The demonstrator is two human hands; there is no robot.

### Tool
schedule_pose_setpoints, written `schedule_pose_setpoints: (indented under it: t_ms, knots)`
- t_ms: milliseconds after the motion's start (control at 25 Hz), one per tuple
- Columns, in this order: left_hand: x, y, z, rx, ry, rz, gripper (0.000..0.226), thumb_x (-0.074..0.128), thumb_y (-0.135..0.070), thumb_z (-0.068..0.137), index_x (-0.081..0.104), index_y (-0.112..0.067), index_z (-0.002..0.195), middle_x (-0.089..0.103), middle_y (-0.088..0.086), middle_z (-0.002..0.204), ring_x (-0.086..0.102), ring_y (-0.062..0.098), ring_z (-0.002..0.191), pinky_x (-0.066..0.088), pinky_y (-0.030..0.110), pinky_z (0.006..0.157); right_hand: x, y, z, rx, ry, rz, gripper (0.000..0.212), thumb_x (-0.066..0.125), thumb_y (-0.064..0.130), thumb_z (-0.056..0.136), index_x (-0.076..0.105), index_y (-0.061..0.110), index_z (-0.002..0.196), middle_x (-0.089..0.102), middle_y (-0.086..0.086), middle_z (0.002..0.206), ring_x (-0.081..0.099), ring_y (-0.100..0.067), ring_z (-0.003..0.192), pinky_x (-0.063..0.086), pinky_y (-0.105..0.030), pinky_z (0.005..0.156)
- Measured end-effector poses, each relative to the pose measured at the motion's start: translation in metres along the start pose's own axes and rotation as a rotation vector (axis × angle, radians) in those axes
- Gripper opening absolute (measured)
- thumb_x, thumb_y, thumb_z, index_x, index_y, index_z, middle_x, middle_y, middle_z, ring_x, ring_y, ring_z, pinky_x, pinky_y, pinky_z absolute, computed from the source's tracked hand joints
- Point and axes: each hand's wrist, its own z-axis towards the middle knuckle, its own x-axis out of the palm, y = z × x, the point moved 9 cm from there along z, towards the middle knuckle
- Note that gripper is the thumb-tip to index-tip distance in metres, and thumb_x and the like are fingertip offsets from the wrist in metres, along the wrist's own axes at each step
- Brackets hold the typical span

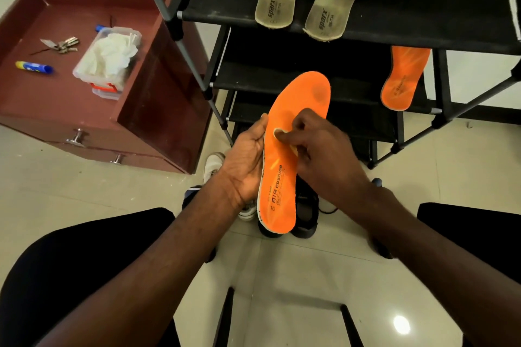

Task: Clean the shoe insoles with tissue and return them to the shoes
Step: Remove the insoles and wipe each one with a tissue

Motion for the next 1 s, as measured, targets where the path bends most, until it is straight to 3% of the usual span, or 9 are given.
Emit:
schedule_pose_setpoints:
  t_ms: [120, 200, 360, 480, 560, 680, 760, 880, 1000]
  knots:
    - [-0.004, -0.002, 0.001, -0.001, -0.004, 0.002, 0.06, 0.037, -0.051, 0.109, 0.066, -0.002, 0.127, 0.076, 0.016, 0.108, 0.076, 0.028, 0.098, 0.058, 0.043, 0.095, 0.011, 0.017, -0.006, -0.064, 0.054, 0.064, 0.036, 0.073, 0.004, 0.089, 0.075, 0.013, 0.123, 0.054, -0.003, 0.101, 0.057, -0.021, 0.085, 0.051, -0.035, 0.066]
    - [-0.006, 0.001, -0.002, -0.003, -0.007, 0.034, 0.06, 0.037, -0.051, 0.109, 0.065, -0.003, 0.128, 0.077, 0.016, 0.106, 0.076, 0.027, 0.097, 0.058, 0.042, 0.095, 0.013, 0.026, -0.016, -0.125, 0.098, 0.02, 0.034, 0.076, 0.008, 0.089, 0.075, 0.014, 0.122, 0.055, -0.004, 0.101, 0.058, -0.024, 0.085, 0.05, -0.036, 0.067]
    - [0.0, 0.012, 0.001, -0.024, -0.008, 0.149, 0.055, 0.039, -0.052, 0.109, 0.071, -0.011, 0.123, 0.078, 0.015, 0.1, 0.077, 0.028, 0.084, 0.062, 0.046, 0.084, -0.025, -0.037, 0.005, 0.087, -0.103, -0.172, 0.038, 0.07, 0.004, 0.089, 0.073, 0.011, 0.126, 0.056, -0.012, 0.107, 0.061, -0.032, 0.091, 0.055, -0.049, 0.081]
    - [0.002, 0.013, 0.002, -0.028, -0.009, 0.2, 0.057, 0.04, -0.054, 0.108, 0.082, -0.016, 0.11, 0.078, 0.015, 0.104, 0.074, 0.031, 0.085, 0.055, 0.051, 0.095, -0.034, -0.058, 0.007, 0.197, -0.163, -0.12, 0.037, 0.067, -0.002, 0.09, 0.073, 0.009, 0.125, 0.056, -0.011, 0.103, 0.061, -0.027, 0.09, 0.056, -0.042, 0.078]
    - [0.002, 0.011, 0.003, -0.011, -0.025, 0.164, 0.055, 0.041, -0.053, 0.108, 0.081, -0.015, 0.111, 0.077, 0.015, 0.103, 0.074, 0.029, 0.09, 0.055, 0.05, 0.097, -0.023, -0.035, 0.0, 0.121, -0.131, -0.094, 0.036, 0.069, 0.001, 0.09, 0.072, 0.007, 0.126, 0.055, -0.008, 0.102, 0.058, -0.024, 0.089, 0.055, -0.041, 0.077]
    - [0.001, 0.009, 0.005, -0.017, 0.006, 0.049, 0.057, 0.041, -0.051, 0.108, 0.068, -0.006, 0.131, 0.076, 0.016, 0.114, 0.076, 0.028, 0.101, 0.06, 0.043, 0.094, 0.0, 0.009, -0.015, -0.024, -0.027, -0.091, 0.043, 0.082, 0.011, 0.082, 0.073, 0.009, 0.124, 0.057, -0.01, 0.104, 0.059, -0.028, 0.087, 0.052, -0.04, 0.074]
    - [0.0, 0.01, 0.005, -0.018, 0.031, 0.071, 0.057, 0.042, -0.051, 0.107, 0.07, -0.007, 0.131, 0.076, 0.015, 0.115, 0.076, 0.027, 0.1, 0.059, 0.043, 0.095, -0.005, 0.006, -0.013, -0.033, -0.059, -0.188, 0.046, 0.082, 0.014, 0.081, 0.072, 0.012, 0.126, 0.058, -0.012, 0.107, 0.06, -0.031, 0.09, 0.05, -0.044, 0.077]
    - [0.005, 0.018, 0.002, -0.043, 0.033, 0.237, 0.057, 0.043, -0.056, 0.106, 0.076, -0.014, 0.124, 0.074, 0.019, 0.114, 0.072, 0.033, 0.086, 0.06, 0.044, 0.085, -0.033, -0.043, 0.005, 0.161, -0.167, -0.284, 0.039, 0.066, 0.002, 0.088, 0.073, 0.014, 0.125, 0.056, -0.013, 0.107, 0.061, -0.034, 0.093, 0.052, -0.049, 0.08]
    - [0.007, 0.023, 0.002, -0.055, 0.014, 0.273, 0.059, 0.04, -0.058, 0.107, 0.078, -0.015, 0.12, 0.074, 0.019, 0.112, 0.072, 0.034, 0.083, 0.057, 0.045, 0.086, -0.04, -0.067, 0.01, 0.295, -0.203, -0.148, 0.039, 0.06, -0.004, 0.091, 0.073, 0.011, 0.124, 0.055, -0.01, 0.102, 0.059, -0.027, 0.089, 0.055, -0.05, 0.079]
